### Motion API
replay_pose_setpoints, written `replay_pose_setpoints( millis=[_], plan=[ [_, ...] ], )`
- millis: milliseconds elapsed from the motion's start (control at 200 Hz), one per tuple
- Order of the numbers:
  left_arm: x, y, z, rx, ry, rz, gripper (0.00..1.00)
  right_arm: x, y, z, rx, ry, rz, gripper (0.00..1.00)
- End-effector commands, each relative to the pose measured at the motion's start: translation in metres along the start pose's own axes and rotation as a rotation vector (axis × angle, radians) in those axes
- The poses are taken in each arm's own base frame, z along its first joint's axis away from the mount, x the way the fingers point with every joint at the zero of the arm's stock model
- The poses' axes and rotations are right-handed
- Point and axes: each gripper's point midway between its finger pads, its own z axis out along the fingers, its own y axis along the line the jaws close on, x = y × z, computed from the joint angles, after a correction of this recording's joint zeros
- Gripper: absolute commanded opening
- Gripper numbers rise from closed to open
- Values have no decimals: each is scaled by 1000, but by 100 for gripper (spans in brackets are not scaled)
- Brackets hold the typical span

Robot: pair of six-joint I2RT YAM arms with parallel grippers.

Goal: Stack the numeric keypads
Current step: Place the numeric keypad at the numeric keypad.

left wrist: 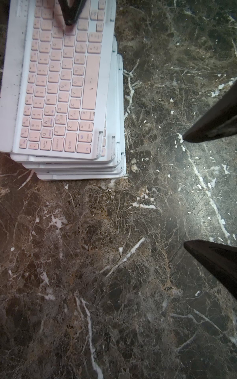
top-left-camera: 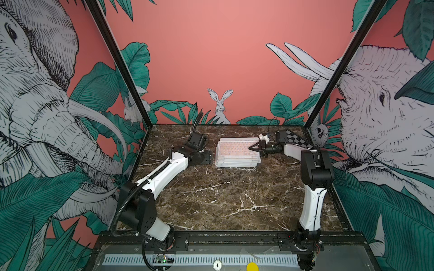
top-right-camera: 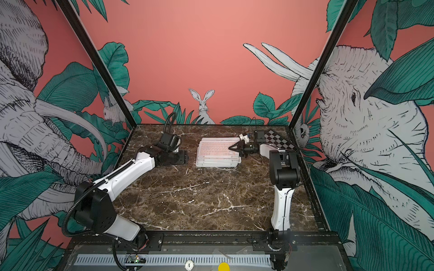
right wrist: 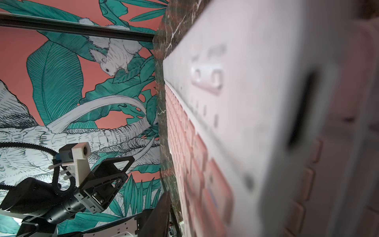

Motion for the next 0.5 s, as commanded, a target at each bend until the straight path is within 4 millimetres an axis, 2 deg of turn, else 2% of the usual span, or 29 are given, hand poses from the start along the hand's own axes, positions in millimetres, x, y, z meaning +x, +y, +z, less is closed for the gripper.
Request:
replay_pose_setpoints(
  millis=[0,185,495],
  plan=[
    [6,3,1,4,11,-14,77,-4,0,-5,74,-5,-59,33],
    [8,4,2,4,13,-15,77,-6,-6,-9,150,-10,-62,37],
    [10,5,1,2,10,-14,77,-9,-11,-15,234,-26,-67,39]
  ],
)
